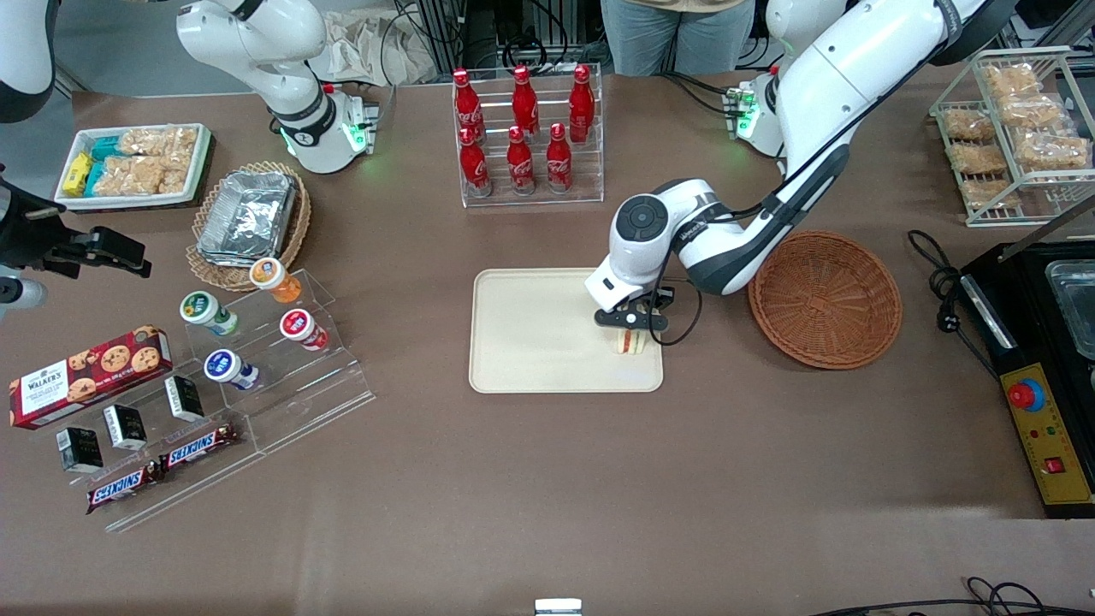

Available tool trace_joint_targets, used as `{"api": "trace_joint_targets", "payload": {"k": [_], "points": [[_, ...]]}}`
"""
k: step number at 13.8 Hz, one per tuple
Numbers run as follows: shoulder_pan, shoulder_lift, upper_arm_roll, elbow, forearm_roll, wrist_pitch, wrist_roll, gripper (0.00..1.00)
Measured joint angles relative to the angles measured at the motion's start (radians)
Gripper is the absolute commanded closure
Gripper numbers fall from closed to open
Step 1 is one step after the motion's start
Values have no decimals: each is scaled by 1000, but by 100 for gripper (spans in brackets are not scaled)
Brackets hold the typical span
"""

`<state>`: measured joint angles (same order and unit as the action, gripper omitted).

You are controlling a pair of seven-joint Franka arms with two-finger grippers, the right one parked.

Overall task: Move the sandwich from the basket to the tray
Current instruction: 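Carry the sandwich over the cream tray and lower it down, then open the left gripper to release the sandwich on the tray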

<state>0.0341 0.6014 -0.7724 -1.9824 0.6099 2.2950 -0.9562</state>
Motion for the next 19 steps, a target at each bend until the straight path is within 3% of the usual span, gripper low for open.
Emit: {"api": "trace_joint_targets", "payload": {"k": [2, 8, 12, 17, 19], "points": [[2, -2, -8, 43, -25, -50, -7, 0], [10, -146, -39, 320, -312, -315, -9, 0], [109, -203, -39, 520, -356, -549, 69, 0], [216, -239, -31, 563, -435, -579, 150, 0], [217, -297, 72, 569, -508, -602, 228, 0]]}}
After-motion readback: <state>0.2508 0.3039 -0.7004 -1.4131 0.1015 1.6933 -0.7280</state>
